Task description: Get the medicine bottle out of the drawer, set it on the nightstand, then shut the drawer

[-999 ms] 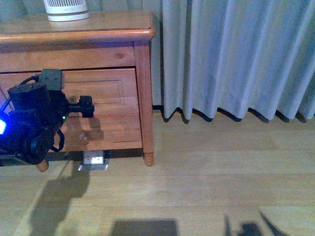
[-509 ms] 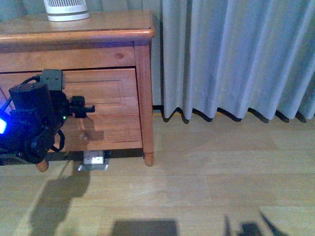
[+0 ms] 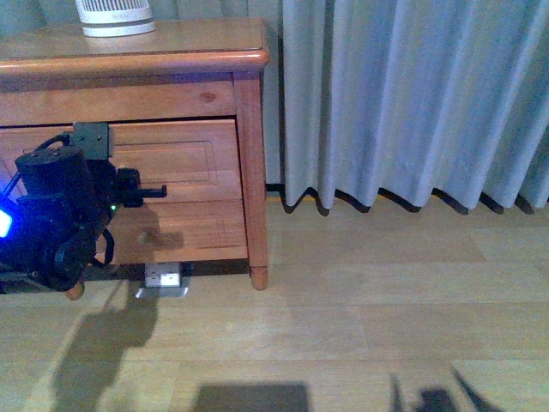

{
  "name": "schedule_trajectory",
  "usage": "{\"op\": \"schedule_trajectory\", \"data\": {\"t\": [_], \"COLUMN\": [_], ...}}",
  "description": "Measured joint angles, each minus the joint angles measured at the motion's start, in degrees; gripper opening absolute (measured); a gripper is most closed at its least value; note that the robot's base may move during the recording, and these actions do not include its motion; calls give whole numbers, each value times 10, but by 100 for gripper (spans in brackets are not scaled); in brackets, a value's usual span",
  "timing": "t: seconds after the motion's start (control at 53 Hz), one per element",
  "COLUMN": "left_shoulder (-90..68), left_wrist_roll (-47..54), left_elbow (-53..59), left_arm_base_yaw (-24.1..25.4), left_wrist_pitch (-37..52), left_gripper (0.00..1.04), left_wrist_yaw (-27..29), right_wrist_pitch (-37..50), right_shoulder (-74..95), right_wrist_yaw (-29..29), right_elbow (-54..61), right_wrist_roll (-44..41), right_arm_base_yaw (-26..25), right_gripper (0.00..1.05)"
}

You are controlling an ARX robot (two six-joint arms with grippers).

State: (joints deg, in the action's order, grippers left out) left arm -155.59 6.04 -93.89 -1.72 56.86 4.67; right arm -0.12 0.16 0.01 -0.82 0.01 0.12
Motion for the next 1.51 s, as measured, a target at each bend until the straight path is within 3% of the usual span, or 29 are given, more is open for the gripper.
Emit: {"op": "schedule_trajectory", "data": {"t": [0.189,0.396,0.716,1.018,1.301,1.508], "left_shoulder": [50,155,266,311,344,468], "left_wrist_roll": [-6,-7,-9,-6,6,21], "left_elbow": [129,363,553,605,633,665], "left_arm_base_yaw": [-2,-8,-30,-47,-50,-29], "left_wrist_pitch": [79,165,167,131,109,23], "left_gripper": [24,24,24,24,68,99], "left_wrist_yaw": [-4,3,48,69,47,38], "right_wrist_pitch": [0,0,0,0,0,0], "right_shoulder": [0,0,0,0,0,0], "right_wrist_yaw": [0,0,0,0,0,0], "right_elbow": [0,0,0,0,0,0], "right_wrist_roll": [0,0,0,0,0,0], "right_arm_base_yaw": [0,0,0,0,0,0], "right_gripper": [98,98,98,98,98,98]}}
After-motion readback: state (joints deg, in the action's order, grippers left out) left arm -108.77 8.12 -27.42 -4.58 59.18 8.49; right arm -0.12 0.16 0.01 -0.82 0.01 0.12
